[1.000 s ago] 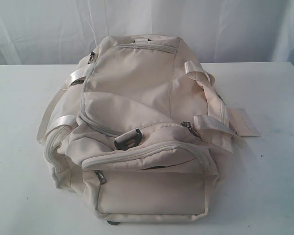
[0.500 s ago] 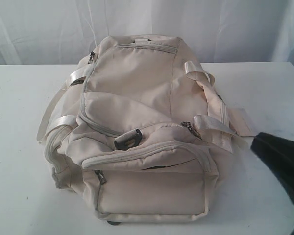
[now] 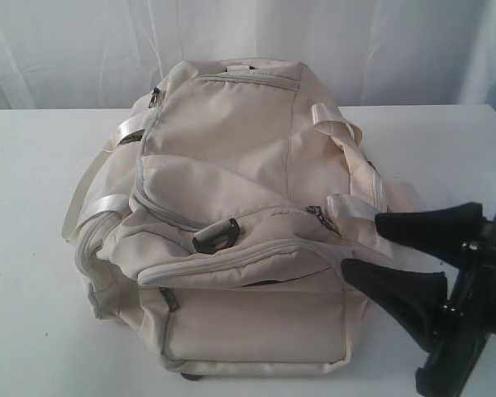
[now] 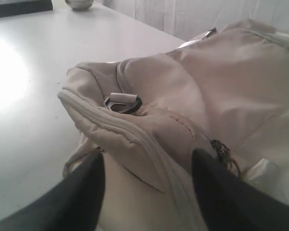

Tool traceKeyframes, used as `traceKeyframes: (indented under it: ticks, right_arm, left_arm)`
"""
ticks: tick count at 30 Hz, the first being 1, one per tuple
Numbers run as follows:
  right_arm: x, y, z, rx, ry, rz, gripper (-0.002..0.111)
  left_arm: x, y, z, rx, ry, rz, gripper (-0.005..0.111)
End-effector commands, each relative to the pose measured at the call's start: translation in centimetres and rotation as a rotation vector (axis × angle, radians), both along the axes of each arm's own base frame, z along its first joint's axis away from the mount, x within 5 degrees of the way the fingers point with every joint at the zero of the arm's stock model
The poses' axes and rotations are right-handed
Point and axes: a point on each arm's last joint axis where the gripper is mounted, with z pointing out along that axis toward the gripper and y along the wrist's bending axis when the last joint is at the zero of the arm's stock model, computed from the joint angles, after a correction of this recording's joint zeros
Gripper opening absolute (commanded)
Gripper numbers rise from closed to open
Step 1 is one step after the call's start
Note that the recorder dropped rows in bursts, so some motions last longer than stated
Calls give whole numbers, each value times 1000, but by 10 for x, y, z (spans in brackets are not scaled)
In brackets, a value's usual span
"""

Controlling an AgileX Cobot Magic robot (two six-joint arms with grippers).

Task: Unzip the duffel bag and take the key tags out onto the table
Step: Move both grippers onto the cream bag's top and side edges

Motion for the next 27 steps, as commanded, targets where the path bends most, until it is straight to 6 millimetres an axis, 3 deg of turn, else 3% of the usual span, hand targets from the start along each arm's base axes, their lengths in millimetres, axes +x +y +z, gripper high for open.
traceKeyframes:
  ticks: [1, 6, 14, 20, 27]
  right_arm:
    - [15, 10, -2, -60, -8, 45, 72]
    - [26, 23, -16, -117, 30, 128, 73]
    - [41, 40, -31, -148, -47, 189, 73]
    - [55, 42, -35, -77, -25, 97, 73]
    - [56, 44, -36, -54, -12, 104, 73]
  left_arm:
    - [24, -14, 2, -103, -8, -176, 68]
    - [49, -21, 4, -117, -15, -283, 68]
    - [84, -30, 1, -156, 46, -337, 68]
    - [111, -60, -5, -142, 85, -409, 74]
    - [151, -96, -21, 32, 125, -419, 78]
